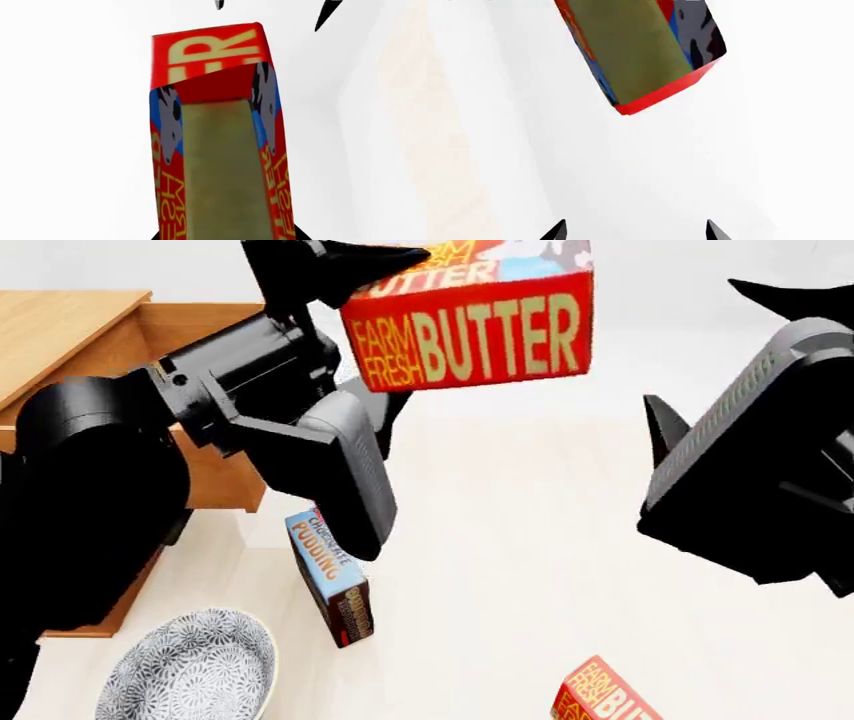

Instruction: Put the butter at the front in the top drawer of the cabinet and close it.

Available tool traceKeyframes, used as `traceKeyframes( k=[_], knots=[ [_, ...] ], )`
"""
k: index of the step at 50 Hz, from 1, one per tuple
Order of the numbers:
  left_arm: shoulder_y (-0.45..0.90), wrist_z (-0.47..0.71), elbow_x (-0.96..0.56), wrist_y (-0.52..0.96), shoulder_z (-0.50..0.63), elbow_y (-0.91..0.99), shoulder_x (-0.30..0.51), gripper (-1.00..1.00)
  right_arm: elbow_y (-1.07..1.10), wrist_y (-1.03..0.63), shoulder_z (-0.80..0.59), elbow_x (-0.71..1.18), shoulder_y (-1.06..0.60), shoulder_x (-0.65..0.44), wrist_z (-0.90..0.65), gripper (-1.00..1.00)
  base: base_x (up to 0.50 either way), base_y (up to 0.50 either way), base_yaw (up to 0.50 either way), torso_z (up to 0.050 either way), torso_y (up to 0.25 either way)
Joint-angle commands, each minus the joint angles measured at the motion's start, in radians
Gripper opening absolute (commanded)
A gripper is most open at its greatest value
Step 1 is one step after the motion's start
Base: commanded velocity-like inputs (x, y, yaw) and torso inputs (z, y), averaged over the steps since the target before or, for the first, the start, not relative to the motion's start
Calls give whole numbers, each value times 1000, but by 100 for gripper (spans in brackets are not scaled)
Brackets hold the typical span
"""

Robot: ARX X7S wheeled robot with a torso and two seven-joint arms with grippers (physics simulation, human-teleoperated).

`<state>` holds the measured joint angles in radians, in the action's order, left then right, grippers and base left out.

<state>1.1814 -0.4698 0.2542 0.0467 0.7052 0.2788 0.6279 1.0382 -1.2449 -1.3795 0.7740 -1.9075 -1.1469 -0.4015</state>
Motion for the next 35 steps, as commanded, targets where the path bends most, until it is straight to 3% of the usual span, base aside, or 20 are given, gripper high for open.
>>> traceKeyframes(
  k=[1,4,6,10,14,16,19,22,27,35],
  knots=[
    [-9,1,-145,716,-184,314,-76,-100,-53,188,1,362,-19,-185,-305,100,0,0,0,0,0],
    [58,26,-161,1069,-279,372,-194,-100,-95,372,19,446,27,-245,-358,100,0,0,0,0,3],
    [110,46,-149,1214,-310,376,-242,-100,-116,487,22,507,56,-272,-402,100,0,0,0,0,0],
    [213,51,-139,1424,-322,345,-292,-100,-132,696,26,614,97,-315,-463,100,0,0,1,0,0],
    [276,74,-106,1522,-318,232,-314,-100,-127,877,24,659,127,-350,-467,100,0,0,0,0,3],
    [295,75,-58,1523,-331,152,-338,-100,-128,950,21,675,138,-364,-457,100,0,0,1,0,0],
    [326,-225,350,1524,-345,-64,-447,-100,-141,1056,13,696,158,-377,-428,100,0,0,0,0,0],
    [371,-419,541,1522,-352,-255,-495,-100,-158,1208,-2,721,185,-388,-374,100,0,0,0,0,0],
    [447,-376,513,1466,-455,-501,-542,-100,-191,1420,-34,782,232,-391,-306,100,0,0,0,2,2],
    [554,-299,430,1321,-490,-839,-551,-100,-201,1450,-59,743,267,-361,-296,100,0,0,0,0,1]
  ],
)
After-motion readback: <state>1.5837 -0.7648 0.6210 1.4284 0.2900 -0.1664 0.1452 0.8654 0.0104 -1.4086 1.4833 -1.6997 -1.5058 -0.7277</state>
